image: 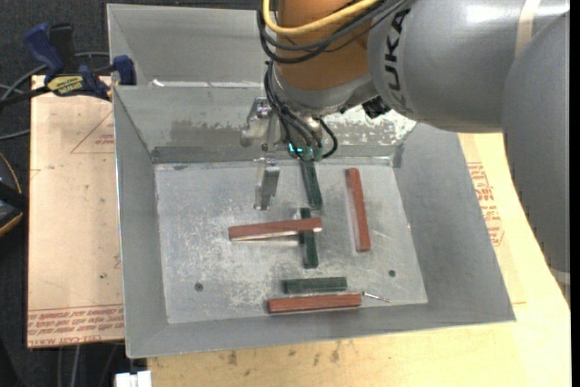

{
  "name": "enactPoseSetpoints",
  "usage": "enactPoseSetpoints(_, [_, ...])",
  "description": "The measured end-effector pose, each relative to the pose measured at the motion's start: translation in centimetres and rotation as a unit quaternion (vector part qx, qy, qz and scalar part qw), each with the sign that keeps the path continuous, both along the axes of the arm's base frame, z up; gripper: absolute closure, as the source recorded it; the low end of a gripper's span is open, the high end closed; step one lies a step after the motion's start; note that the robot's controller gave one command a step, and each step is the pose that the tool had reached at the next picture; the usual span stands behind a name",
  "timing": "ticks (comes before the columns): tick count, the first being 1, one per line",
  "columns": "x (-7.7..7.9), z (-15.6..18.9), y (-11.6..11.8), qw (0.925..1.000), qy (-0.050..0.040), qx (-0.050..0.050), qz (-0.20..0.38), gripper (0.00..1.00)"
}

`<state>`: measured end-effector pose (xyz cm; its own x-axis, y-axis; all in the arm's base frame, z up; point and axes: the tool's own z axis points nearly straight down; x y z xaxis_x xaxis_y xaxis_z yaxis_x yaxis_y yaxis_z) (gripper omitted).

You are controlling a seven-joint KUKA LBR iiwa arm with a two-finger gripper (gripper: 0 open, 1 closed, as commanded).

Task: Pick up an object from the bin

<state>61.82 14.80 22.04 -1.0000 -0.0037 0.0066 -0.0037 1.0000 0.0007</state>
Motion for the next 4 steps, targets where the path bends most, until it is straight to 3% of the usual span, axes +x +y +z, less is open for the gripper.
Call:
enactPoseSetpoints(1, [0.2, 0.5, -0.1, 1.0, -0.004, 0.0, -0.001, 0.0])
enactPoseSetpoints(2, [-1.7, -4.5, -1.1, 0.9998, -0.0066, 0.001, 0.016, 0.0])
enactPoseSetpoints(3, [-1.8, -14.4, -1.7, 0.9998, -0.0133, 0.003, 0.014, 1.0])
enactPoseSetpoints(4, [-1.8, -14.4, -1.7, 0.9998, -0.0133, 0.003, 0.014, 1.0])
